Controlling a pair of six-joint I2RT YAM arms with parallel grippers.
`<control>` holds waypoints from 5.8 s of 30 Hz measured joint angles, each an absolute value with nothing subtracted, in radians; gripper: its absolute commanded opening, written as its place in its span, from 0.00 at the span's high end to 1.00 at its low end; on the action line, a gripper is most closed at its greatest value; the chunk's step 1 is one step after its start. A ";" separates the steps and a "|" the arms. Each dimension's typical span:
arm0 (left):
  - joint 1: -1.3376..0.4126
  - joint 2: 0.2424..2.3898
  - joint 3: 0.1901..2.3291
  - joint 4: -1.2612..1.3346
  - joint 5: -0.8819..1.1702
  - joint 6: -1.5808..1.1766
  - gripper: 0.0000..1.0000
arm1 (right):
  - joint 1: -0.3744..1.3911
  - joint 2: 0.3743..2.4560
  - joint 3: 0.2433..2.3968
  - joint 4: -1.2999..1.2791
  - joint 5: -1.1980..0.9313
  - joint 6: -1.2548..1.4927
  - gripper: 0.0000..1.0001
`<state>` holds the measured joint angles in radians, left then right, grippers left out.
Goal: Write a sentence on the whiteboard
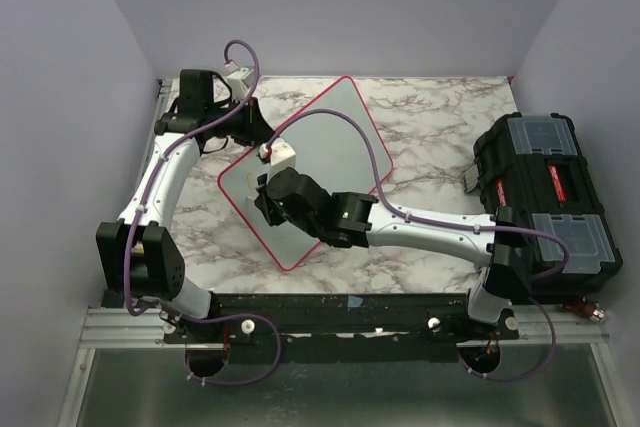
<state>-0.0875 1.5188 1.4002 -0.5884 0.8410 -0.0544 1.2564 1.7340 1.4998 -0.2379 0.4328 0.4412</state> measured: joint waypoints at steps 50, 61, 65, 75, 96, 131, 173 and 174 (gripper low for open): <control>-0.133 1.477 1.417 -0.622 0.816 -0.075 1.00 | 1.196 1.463 1.340 -0.207 0.543 0.338 0.99; -0.133 1.466 1.403 -0.608 0.810 -0.076 1.00 | 1.196 1.488 1.361 -0.203 0.515 0.308 0.99; -0.133 1.461 1.399 -0.607 0.808 -0.076 1.00 | 1.196 1.525 1.390 -0.202 0.496 0.298 0.99; -0.133 1.459 1.396 -0.606 0.804 -0.076 1.00 | 1.196 1.593 1.424 -0.198 0.453 0.295 0.99; -0.133 1.459 1.394 -0.602 0.796 -0.076 1.00 | 1.196 1.645 1.435 -0.179 0.415 0.299 0.99; -0.133 1.453 1.389 -0.599 0.796 -0.079 1.00 | 1.198 1.608 1.454 -0.165 0.455 0.305 0.99; -0.133 1.443 1.378 -0.592 0.777 -0.075 1.00 | 1.199 1.660 1.449 -0.232 0.503 0.382 0.99; -0.133 1.443 1.378 -0.592 0.777 -0.075 1.00 | 1.199 1.658 1.444 -0.232 0.503 0.385 0.99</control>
<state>-0.1326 1.4433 1.3777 -0.5922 0.7769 -0.0750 1.1988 1.6585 1.4437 -0.2321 0.5034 0.3855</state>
